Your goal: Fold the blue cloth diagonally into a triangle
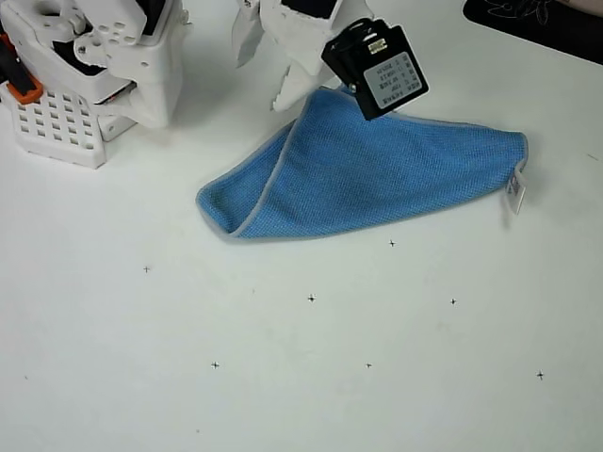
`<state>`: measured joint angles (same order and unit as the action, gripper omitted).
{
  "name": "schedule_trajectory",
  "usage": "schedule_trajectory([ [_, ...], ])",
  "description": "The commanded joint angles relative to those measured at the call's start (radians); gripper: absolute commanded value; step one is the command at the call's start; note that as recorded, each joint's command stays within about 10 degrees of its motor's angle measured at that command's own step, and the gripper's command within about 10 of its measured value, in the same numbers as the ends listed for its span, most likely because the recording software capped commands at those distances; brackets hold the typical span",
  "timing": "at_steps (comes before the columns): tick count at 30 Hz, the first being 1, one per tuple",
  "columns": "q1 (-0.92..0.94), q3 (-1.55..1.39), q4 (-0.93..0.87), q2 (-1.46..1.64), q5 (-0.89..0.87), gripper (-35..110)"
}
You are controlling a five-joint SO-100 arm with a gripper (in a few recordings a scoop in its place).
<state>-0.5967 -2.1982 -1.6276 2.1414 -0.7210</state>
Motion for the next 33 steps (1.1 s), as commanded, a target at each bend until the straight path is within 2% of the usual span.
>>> schedule_trajectory([
  [1,0.005,-0.026,-0.014,0.103,-0.003,31],
  [18,0.038,-0.075,0.046,0.094,0.044,31],
  [33,0.127,-0.249,0.107,0.255,0.129,31],
])
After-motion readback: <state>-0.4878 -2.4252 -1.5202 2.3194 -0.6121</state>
